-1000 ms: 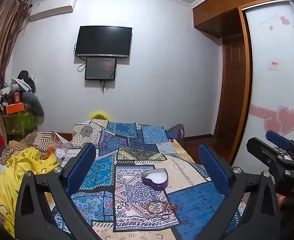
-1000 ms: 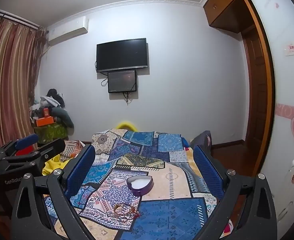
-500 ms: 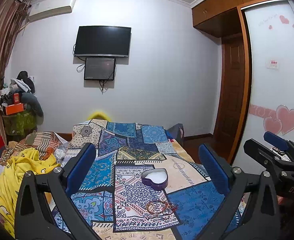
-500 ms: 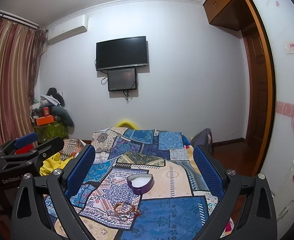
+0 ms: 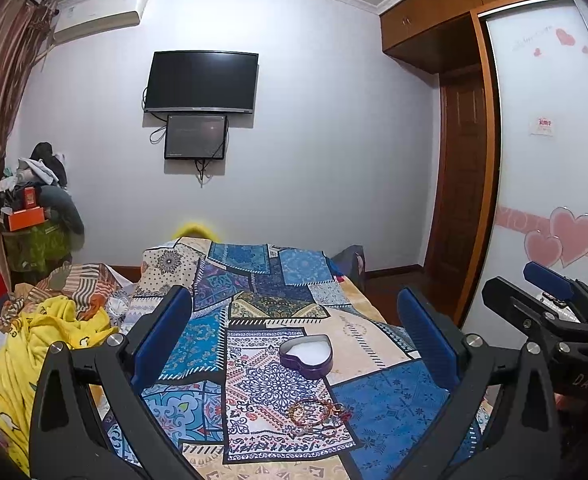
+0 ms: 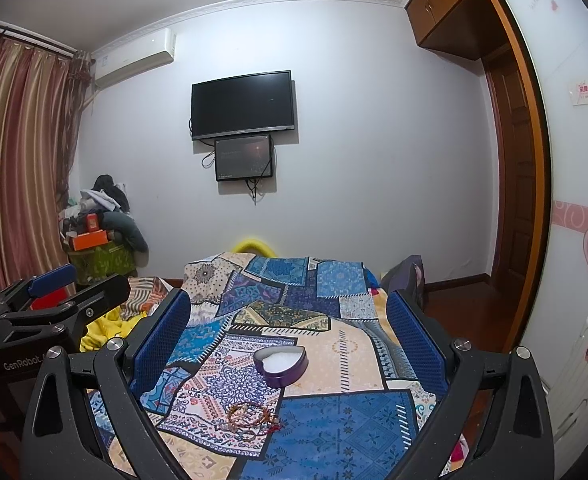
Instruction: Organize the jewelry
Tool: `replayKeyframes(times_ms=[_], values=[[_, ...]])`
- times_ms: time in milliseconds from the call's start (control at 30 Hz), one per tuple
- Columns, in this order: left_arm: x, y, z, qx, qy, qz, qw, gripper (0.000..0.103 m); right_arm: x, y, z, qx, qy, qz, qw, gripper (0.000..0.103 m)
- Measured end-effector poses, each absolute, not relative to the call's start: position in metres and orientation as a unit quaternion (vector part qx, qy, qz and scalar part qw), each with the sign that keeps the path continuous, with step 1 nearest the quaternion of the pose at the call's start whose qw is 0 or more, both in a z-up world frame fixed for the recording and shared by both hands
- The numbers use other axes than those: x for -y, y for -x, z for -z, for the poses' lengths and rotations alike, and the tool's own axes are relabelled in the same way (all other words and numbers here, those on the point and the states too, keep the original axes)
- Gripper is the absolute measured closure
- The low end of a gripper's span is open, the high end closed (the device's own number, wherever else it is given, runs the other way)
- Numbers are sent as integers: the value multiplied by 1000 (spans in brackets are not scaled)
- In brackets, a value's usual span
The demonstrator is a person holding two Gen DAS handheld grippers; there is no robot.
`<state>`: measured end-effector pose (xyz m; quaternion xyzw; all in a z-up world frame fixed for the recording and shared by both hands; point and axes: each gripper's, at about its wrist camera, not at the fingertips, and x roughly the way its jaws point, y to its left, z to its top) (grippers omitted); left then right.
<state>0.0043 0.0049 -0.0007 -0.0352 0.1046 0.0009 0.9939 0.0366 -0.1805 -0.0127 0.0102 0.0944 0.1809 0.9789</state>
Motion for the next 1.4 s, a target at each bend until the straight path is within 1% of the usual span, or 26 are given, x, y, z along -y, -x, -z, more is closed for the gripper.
replayKeyframes(times_ms=[767, 1400], values=[[-3, -8, 3, -106, 35, -3, 994, 0, 182, -38, 15, -98, -11, -180, 979, 5], [-14, -23, 17, -126, 49, -1, 991, 0, 178, -51, 20, -120, 1, -170, 978, 5]])
